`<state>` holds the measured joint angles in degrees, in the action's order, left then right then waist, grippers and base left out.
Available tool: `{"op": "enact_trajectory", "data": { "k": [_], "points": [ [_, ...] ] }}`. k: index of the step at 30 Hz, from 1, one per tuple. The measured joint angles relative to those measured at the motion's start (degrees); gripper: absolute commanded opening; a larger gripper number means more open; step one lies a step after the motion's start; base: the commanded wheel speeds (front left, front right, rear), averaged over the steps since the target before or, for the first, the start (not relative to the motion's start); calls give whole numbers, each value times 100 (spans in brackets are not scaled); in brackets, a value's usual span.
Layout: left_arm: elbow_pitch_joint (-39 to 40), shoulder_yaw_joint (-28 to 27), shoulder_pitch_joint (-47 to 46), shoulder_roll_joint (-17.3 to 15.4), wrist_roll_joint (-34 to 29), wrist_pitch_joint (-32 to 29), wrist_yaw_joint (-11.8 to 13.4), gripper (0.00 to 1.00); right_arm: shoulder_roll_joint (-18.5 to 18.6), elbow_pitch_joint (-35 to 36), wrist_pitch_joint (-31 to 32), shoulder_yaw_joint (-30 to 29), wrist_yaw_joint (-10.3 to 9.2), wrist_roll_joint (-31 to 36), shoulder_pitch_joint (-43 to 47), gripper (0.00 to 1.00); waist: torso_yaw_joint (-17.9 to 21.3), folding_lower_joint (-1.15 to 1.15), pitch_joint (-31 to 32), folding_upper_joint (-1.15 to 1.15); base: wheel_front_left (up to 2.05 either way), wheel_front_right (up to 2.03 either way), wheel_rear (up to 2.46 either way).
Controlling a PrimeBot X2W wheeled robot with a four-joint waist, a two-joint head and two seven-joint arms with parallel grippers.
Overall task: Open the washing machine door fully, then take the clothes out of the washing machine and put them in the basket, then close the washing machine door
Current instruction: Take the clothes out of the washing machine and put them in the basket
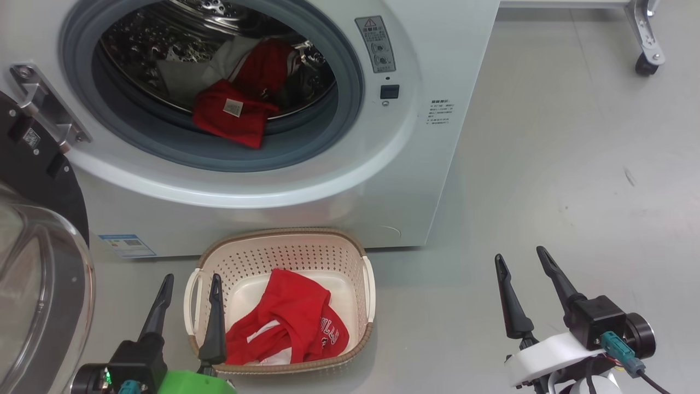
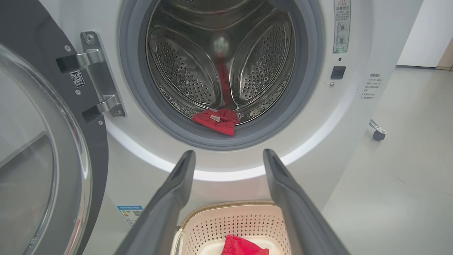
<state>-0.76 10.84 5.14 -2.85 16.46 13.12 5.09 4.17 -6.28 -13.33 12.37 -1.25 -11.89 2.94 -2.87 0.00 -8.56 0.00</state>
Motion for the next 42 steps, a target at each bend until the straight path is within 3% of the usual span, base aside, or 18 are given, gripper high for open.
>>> {"op": "enact_trajectory", "data": {
  "k": [15, 21, 42],
  "points": [
    [-246, 4, -812, 2, 209, -357, -46, 100, 26, 323, 68, 45, 10, 41, -203, 100, 171, 0, -697, 0, 0, 0, 0],
    [-550, -19, -1485, -12, 334, -704, -212, 100, 23, 413, 68, 90, 62, 41, -435, 100, 319, 0, -1161, 0, 0, 0, 0],
    [-1437, -387, -3991, -731, 530, -2147, -490, 100, -65, 289, -10, 154, 170, -202, -1145, 100, 1132, 0, -2402, 0, 0, 0, 0]
  ]
}}
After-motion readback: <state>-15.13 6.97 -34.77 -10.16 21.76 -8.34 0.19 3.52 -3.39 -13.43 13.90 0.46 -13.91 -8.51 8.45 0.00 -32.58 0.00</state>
